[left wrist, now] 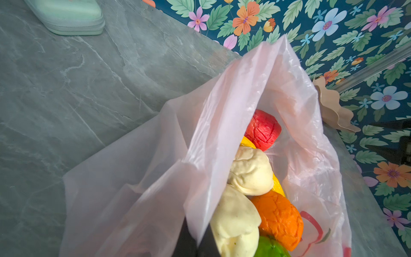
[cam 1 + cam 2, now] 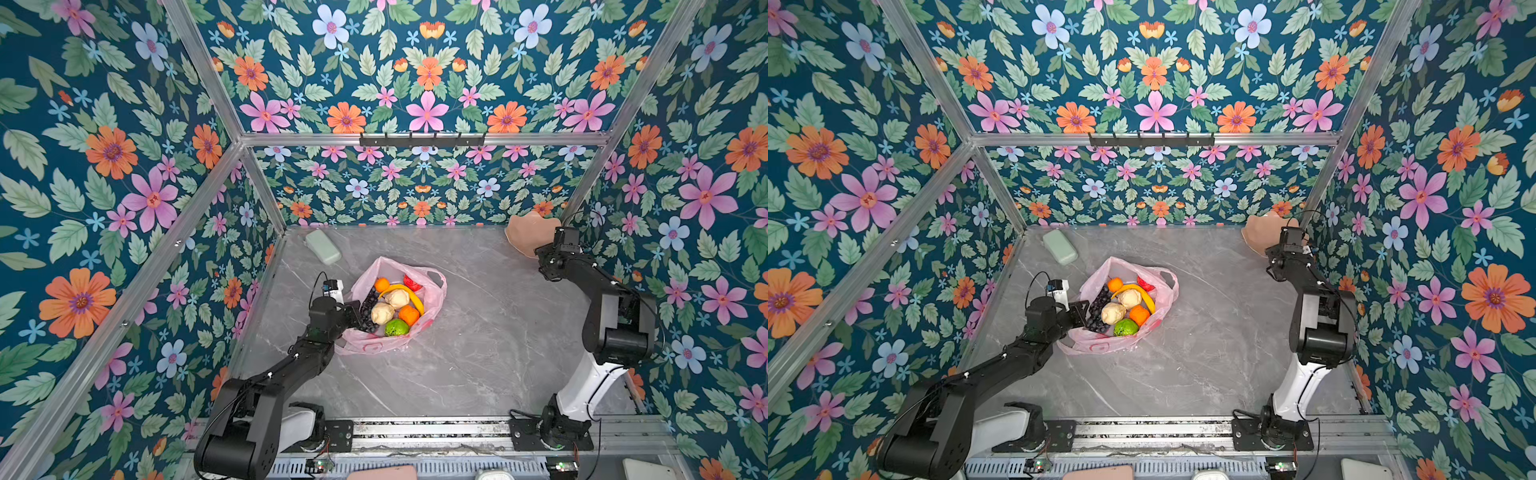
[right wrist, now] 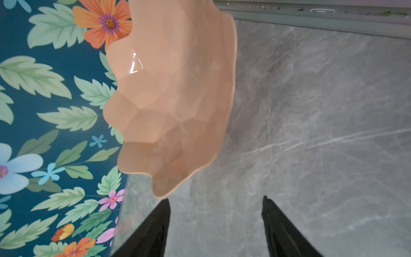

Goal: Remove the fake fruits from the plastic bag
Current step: 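Move the right gripper to the peach scalloped bowl and grasp its rim, then drag the peach bowl nearer the robot beside the bag with the right gripper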

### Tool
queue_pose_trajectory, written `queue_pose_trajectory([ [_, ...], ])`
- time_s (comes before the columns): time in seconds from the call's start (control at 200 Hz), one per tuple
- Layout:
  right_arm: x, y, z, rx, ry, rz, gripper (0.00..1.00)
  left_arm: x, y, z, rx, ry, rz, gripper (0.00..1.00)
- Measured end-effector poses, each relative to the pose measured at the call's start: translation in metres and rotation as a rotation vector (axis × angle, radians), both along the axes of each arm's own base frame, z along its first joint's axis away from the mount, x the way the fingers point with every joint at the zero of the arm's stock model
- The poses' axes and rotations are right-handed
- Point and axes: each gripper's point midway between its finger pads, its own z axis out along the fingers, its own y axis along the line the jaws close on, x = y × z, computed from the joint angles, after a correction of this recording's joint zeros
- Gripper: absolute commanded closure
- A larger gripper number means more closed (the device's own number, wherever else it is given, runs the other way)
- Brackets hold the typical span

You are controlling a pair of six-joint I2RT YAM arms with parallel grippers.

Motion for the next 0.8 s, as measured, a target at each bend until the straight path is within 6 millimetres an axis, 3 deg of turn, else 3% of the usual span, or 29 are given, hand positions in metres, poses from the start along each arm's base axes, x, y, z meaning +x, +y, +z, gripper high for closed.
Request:
queue_pose_trajectory([
  [0.37,0.031,-0.019,-0.028,0.095,0.005,-0.060,0.49,0.001,0.000,0.001,0.002,-0.002,0.004,1.00],
  [0.655,0.039,-0.027,-0.052,0.193,0.011,-0.087,0.81,0.003,0.001,0.004,0.006,-0.002,0.011,1.00],
  [0.8,0.041,-0.024,-0.053,0.229,-0.002,-0.087,0.93,0.003,0.001,0.003,0.009,0.008,0.012,1.00],
])
